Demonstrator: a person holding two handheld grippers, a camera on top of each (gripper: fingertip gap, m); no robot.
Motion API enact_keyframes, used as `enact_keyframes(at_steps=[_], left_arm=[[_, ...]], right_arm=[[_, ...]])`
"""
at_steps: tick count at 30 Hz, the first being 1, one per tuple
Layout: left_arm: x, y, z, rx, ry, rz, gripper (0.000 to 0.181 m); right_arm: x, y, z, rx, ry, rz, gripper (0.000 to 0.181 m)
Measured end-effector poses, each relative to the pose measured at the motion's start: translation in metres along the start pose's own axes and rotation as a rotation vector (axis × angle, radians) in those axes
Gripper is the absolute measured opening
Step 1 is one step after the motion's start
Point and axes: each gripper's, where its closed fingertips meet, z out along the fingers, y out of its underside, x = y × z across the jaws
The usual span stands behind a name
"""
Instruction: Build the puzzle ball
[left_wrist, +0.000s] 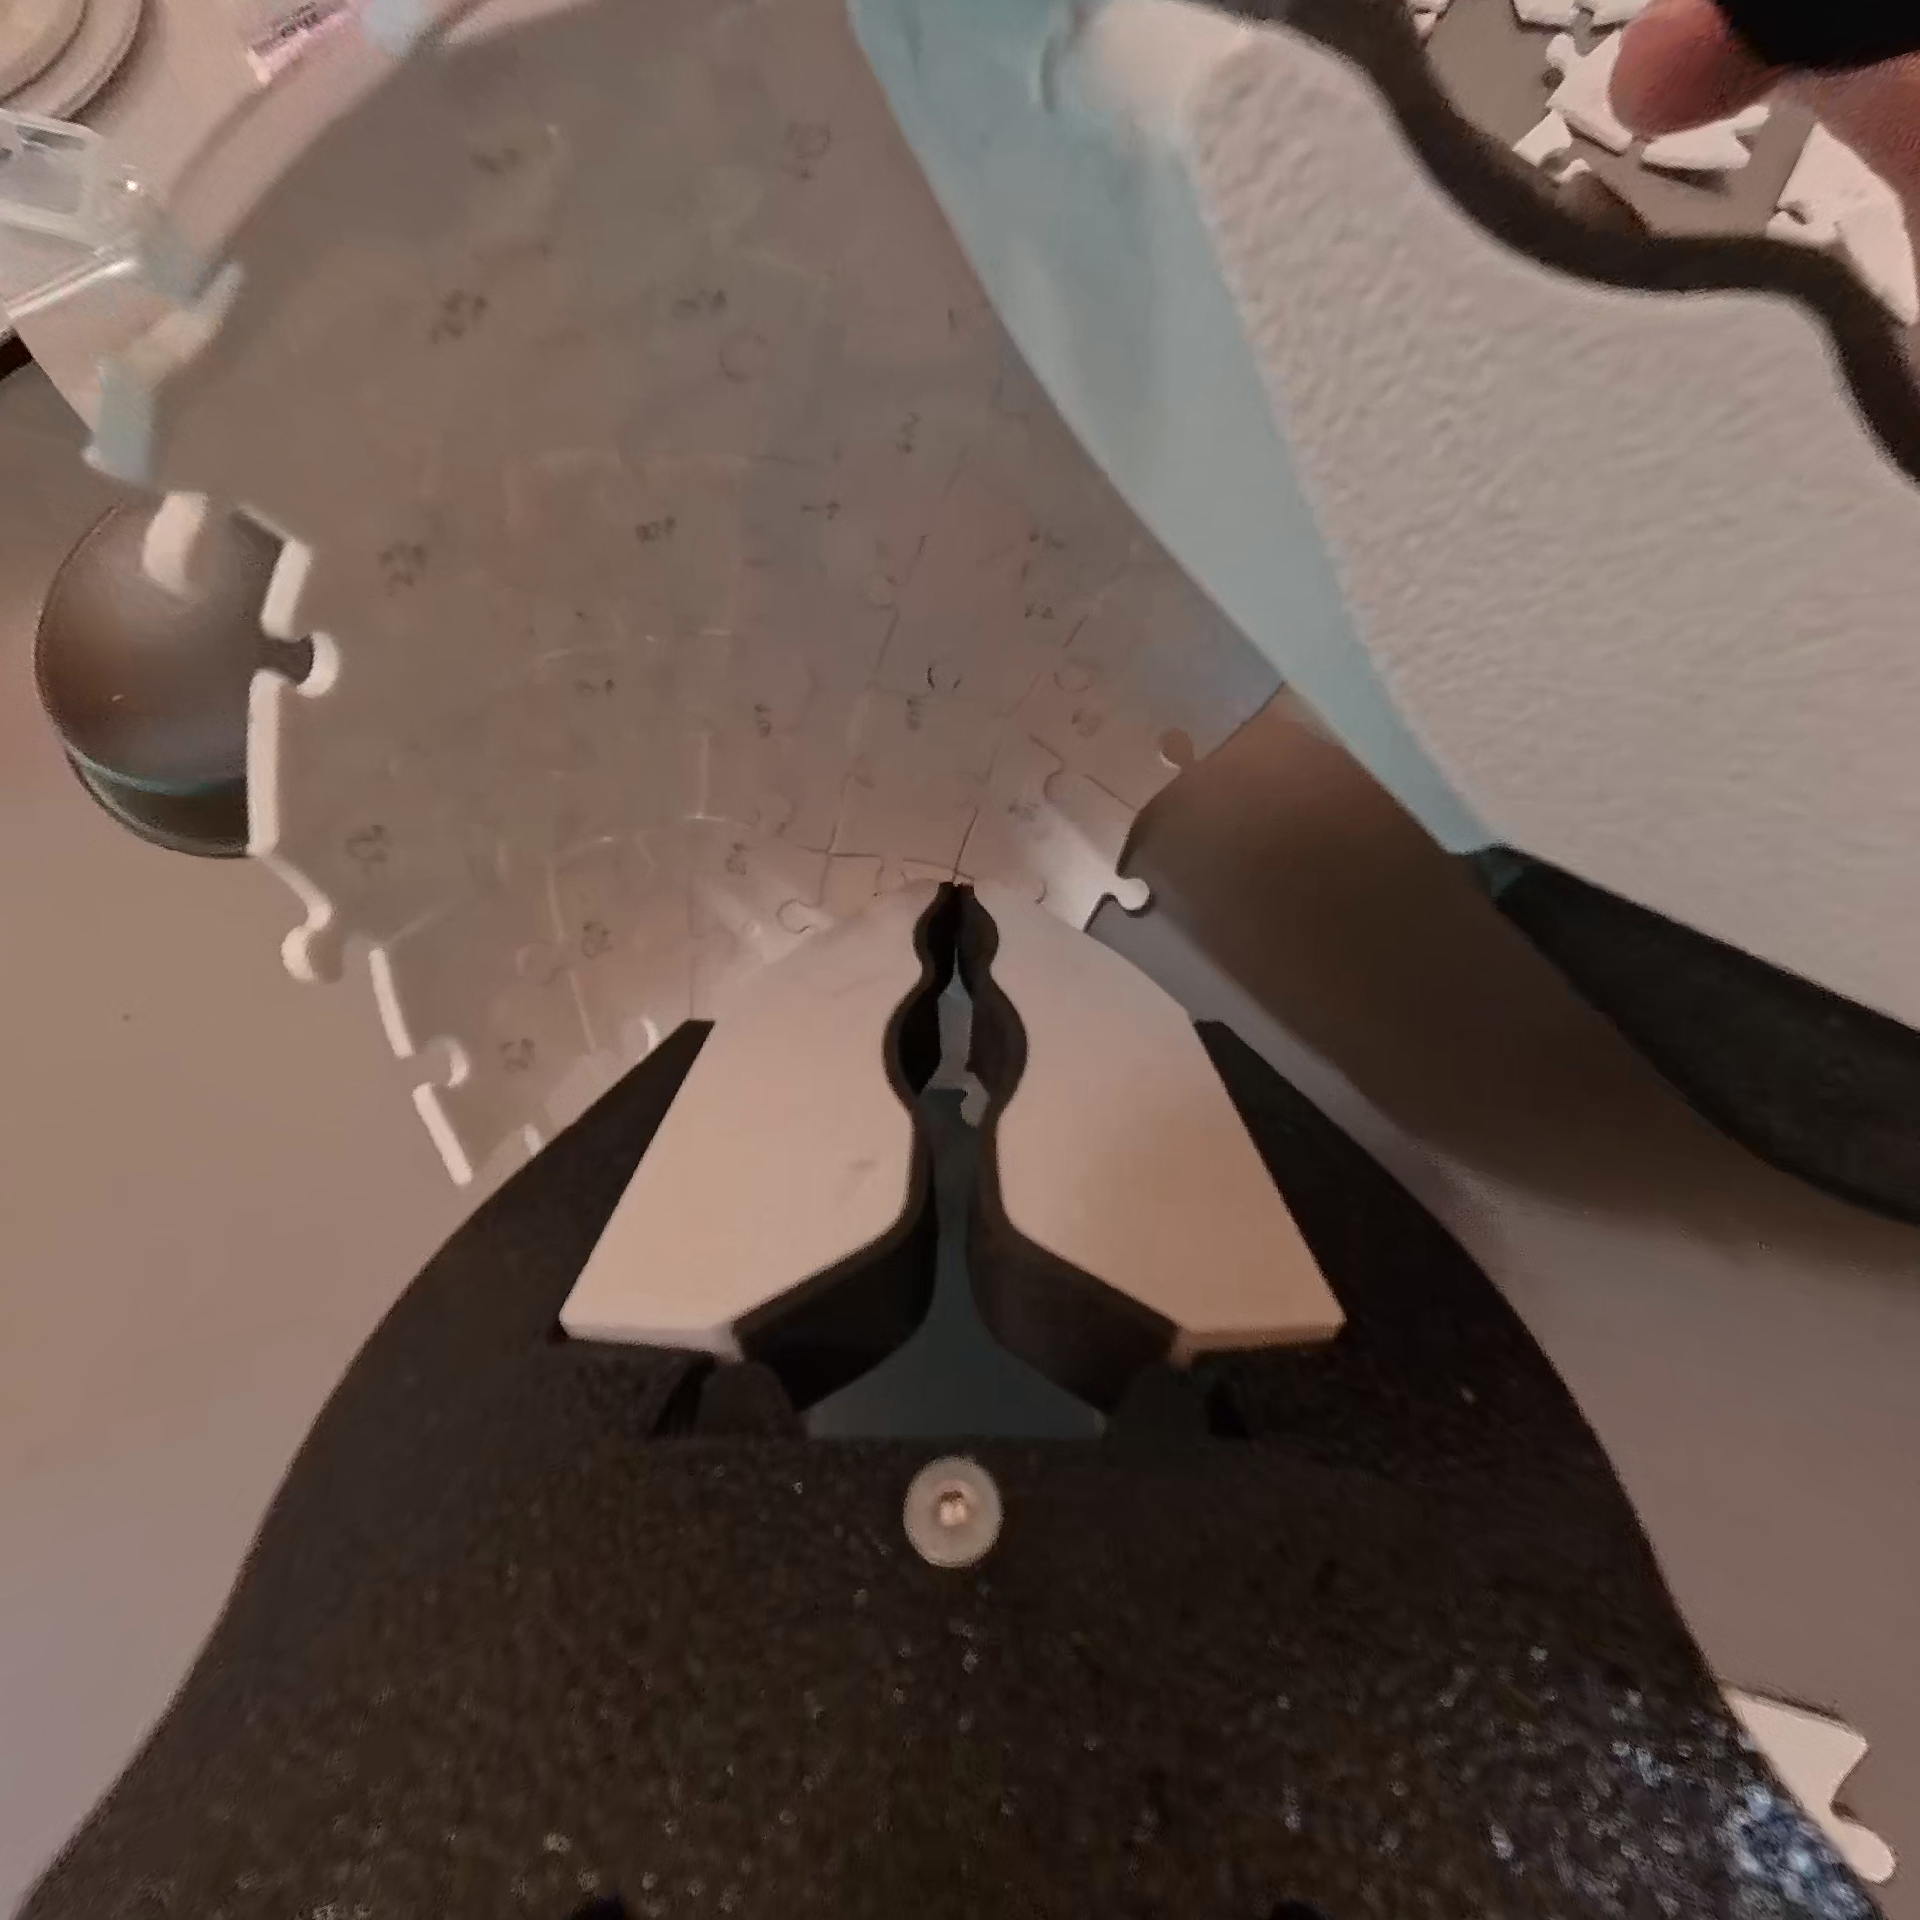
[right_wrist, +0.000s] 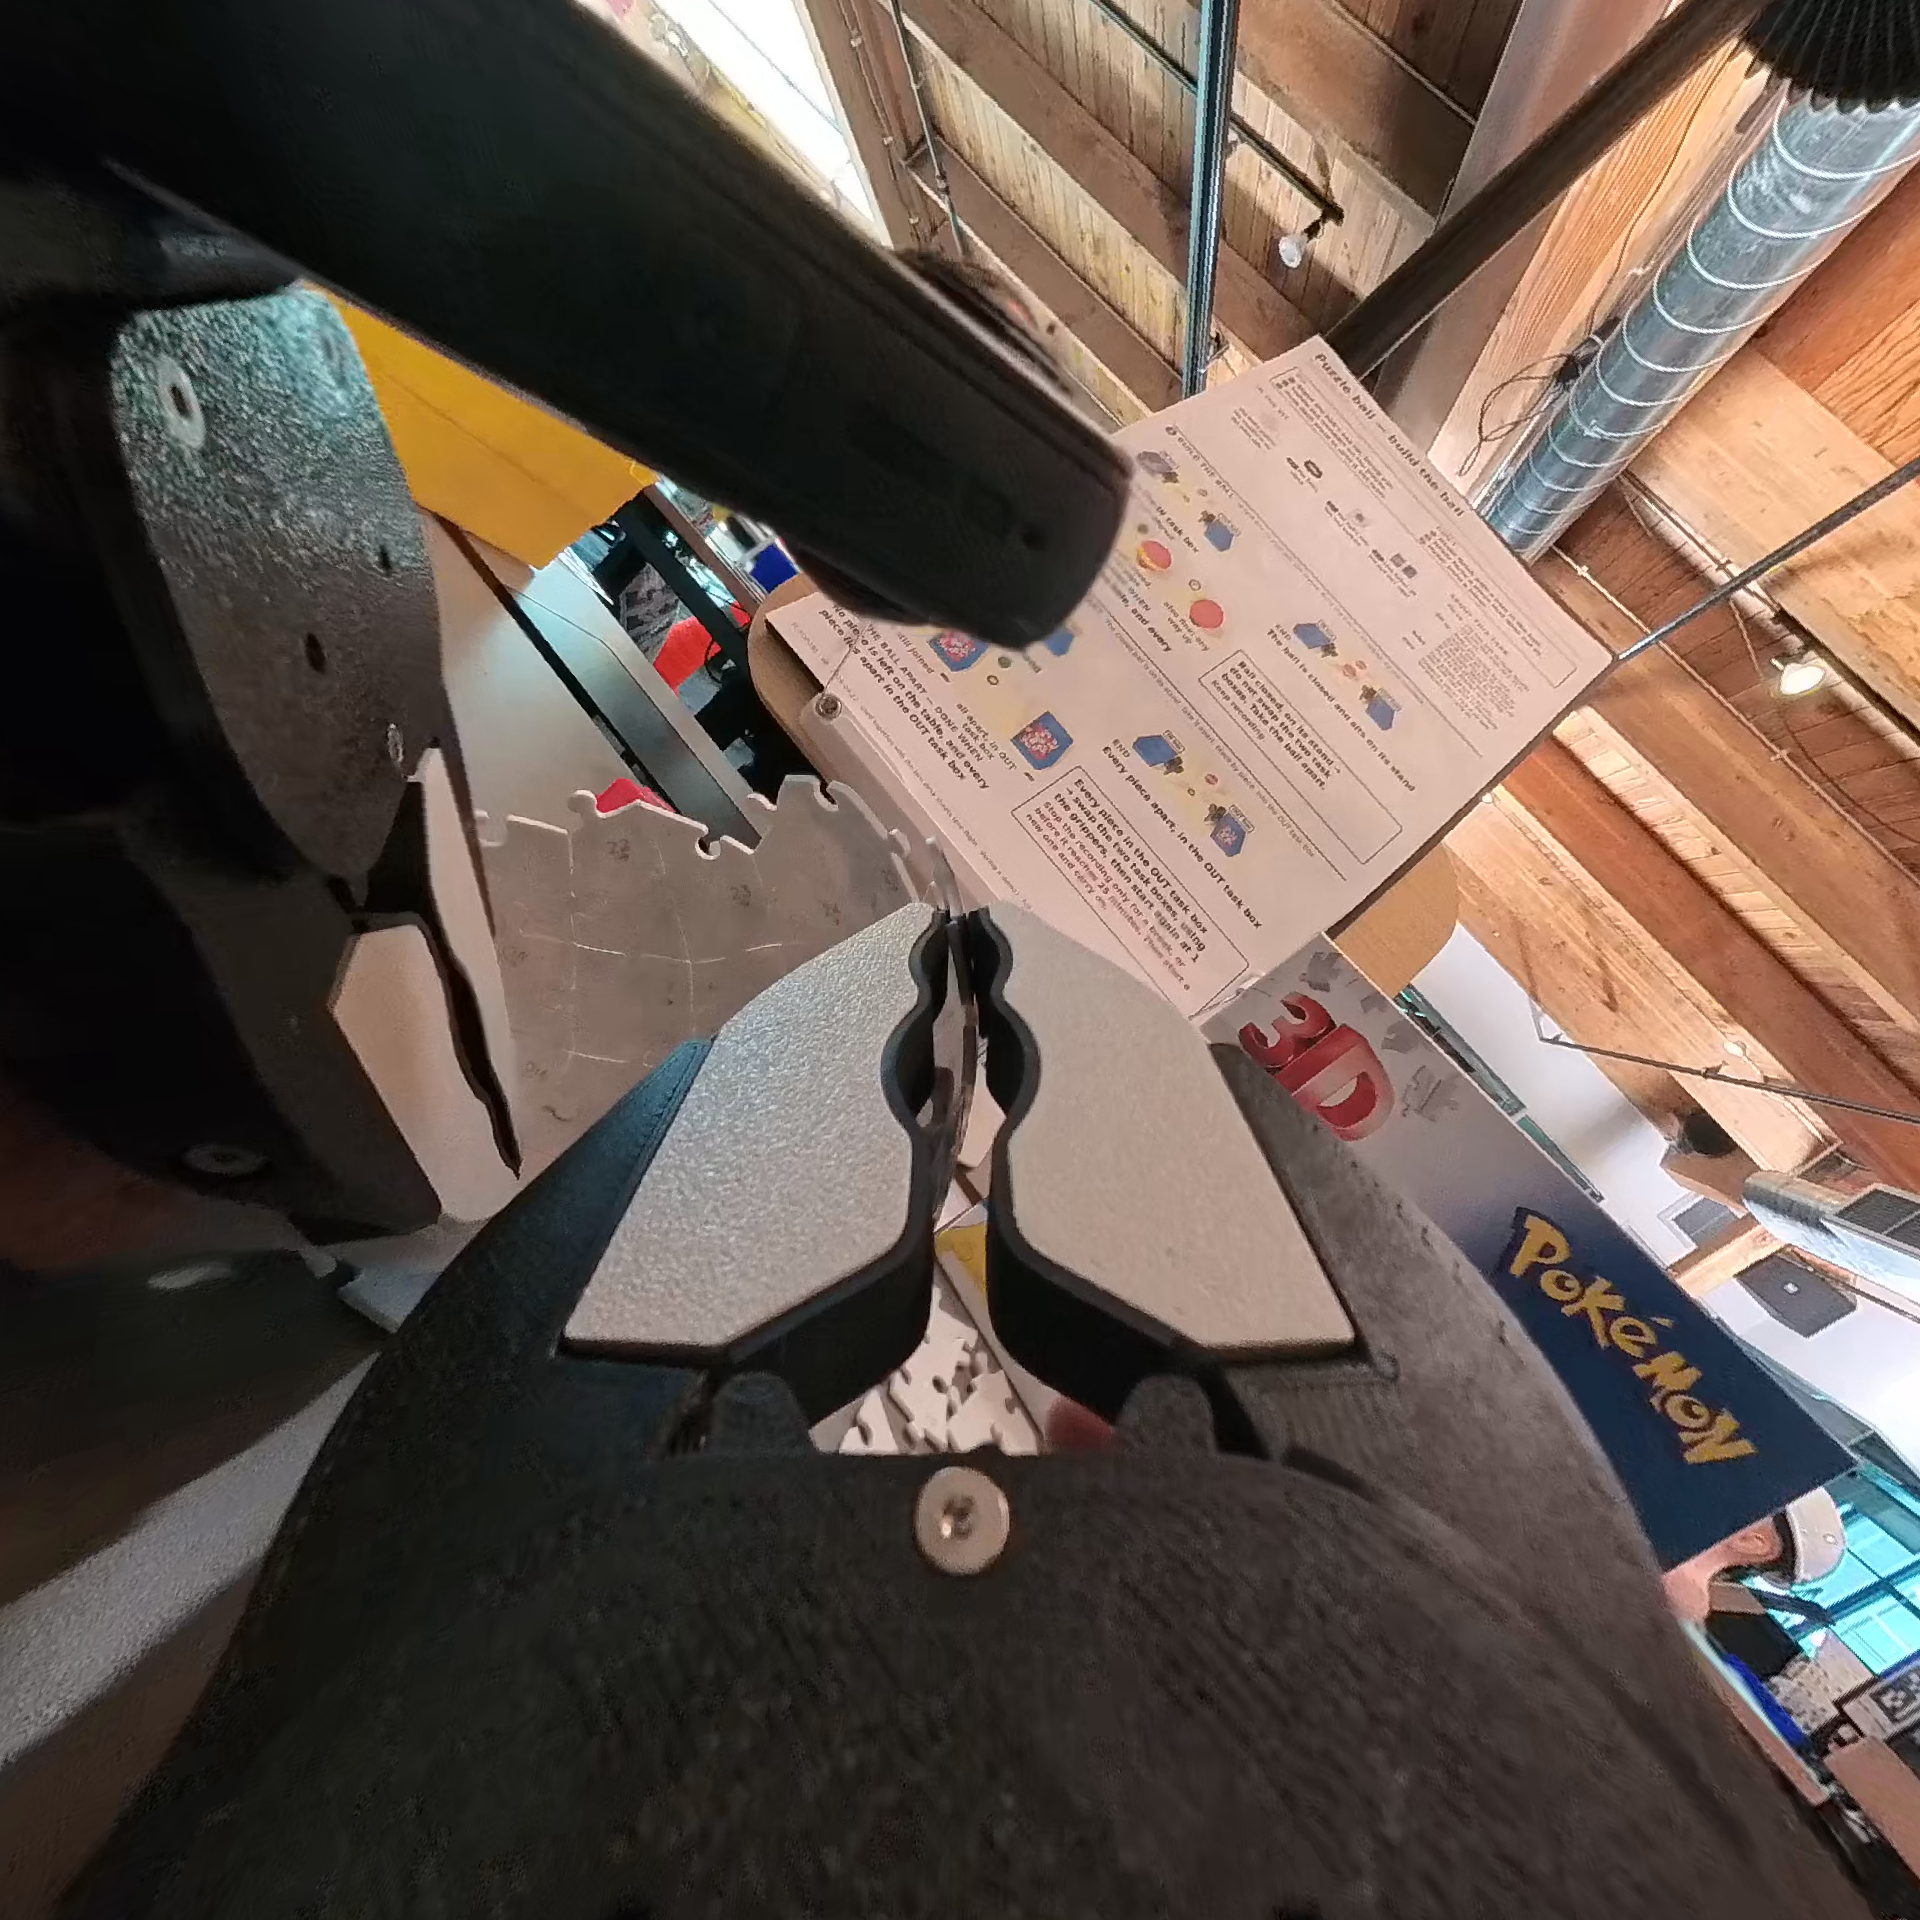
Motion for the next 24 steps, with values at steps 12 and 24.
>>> enact_keyframes(at_steps=[12,24], left_arm=[[-0.017,-0.021,-0.03,0.177,-0.017,-0.065,0.0],[-0.011,0.0,-0.023,0.072,-0.028,0.117,0.0]], right_arm=[[0.002,0.002,0.0,-0.007,0.007,-0.007,0.004],[-0.001,-0.005,-0.001,0.012,0.0,-0.053,0.004]])
